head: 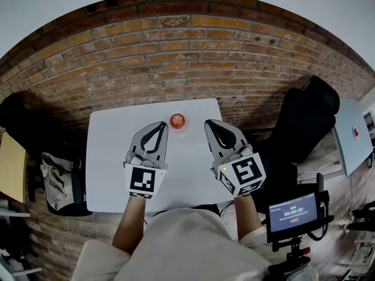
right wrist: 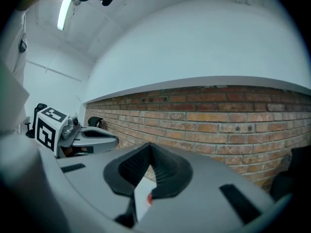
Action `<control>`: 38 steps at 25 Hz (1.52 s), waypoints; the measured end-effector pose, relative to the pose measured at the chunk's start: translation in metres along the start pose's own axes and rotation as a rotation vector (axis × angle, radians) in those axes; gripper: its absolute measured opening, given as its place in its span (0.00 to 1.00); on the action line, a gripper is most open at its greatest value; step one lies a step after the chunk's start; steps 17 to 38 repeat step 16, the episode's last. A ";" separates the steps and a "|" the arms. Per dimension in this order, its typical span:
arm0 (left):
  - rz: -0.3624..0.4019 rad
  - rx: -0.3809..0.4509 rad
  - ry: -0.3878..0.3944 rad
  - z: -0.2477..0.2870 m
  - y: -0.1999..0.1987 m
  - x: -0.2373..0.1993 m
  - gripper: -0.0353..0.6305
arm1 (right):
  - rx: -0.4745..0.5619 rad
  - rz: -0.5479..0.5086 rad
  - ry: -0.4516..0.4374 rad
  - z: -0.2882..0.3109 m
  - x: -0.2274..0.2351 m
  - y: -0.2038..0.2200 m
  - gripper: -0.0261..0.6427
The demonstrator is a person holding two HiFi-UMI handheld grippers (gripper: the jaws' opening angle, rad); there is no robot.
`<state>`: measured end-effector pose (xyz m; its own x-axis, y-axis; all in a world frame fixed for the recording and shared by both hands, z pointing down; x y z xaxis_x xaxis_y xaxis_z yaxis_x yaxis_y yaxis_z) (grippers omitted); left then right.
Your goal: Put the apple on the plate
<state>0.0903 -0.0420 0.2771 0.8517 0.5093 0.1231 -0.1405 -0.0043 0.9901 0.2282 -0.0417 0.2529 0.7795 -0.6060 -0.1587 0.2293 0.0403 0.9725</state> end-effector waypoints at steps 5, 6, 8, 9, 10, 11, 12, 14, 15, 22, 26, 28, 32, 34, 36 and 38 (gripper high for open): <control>0.001 0.003 0.006 0.001 0.001 0.006 0.06 | -0.005 0.003 -0.001 -0.003 0.002 0.005 0.04; 0.002 0.004 0.006 0.001 0.001 0.007 0.06 | -0.004 0.004 -0.002 -0.003 0.002 0.005 0.04; 0.004 0.004 0.006 0.001 0.001 0.008 0.06 | -0.003 0.006 -0.004 -0.004 0.002 0.006 0.04; 0.005 0.004 0.006 0.000 0.001 0.009 0.06 | -0.004 0.008 -0.006 -0.005 0.002 0.007 0.04; 0.005 0.002 0.006 0.000 0.002 0.009 0.06 | -0.006 0.010 -0.007 -0.005 0.001 0.008 0.04; 0.004 0.000 0.005 -0.001 0.004 0.010 0.06 | -0.009 0.011 -0.008 -0.006 0.001 0.009 0.04; 0.002 -0.003 0.004 -0.001 0.005 0.010 0.06 | -0.013 0.012 -0.010 -0.006 0.000 0.011 0.04; -0.001 -0.008 0.003 -0.003 0.008 0.011 0.06 | -0.020 0.013 -0.013 -0.007 -0.002 0.013 0.04; -0.002 -0.011 0.003 -0.004 0.009 0.011 0.06 | -0.023 0.013 -0.014 -0.007 -0.003 0.014 0.04; -0.003 -0.013 0.003 -0.004 0.010 0.012 0.06 | -0.025 0.014 -0.015 -0.007 -0.004 0.015 0.04; -0.003 -0.013 0.003 -0.004 0.010 0.012 0.06 | -0.025 0.014 -0.015 -0.007 -0.004 0.015 0.04; -0.003 -0.013 0.003 -0.004 0.010 0.012 0.06 | -0.025 0.014 -0.015 -0.007 -0.004 0.015 0.04; -0.003 -0.013 0.003 -0.004 0.010 0.012 0.06 | -0.025 0.014 -0.015 -0.007 -0.004 0.015 0.04; -0.003 -0.013 0.003 -0.004 0.010 0.012 0.06 | -0.025 0.014 -0.015 -0.007 -0.004 0.015 0.04; -0.003 -0.013 0.003 -0.004 0.010 0.012 0.06 | -0.025 0.014 -0.015 -0.007 -0.004 0.015 0.04; -0.003 -0.013 0.003 -0.004 0.010 0.012 0.06 | -0.025 0.014 -0.015 -0.007 -0.004 0.015 0.04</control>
Point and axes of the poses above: the fingertips, and each gripper's own axes: z forward along the fingers, x to its right, y out of its underside, the point moved 3 cm from there along -z, backward along the fingers, and after that the axes turned 5 degrees about -z, right-handed, at the moved point
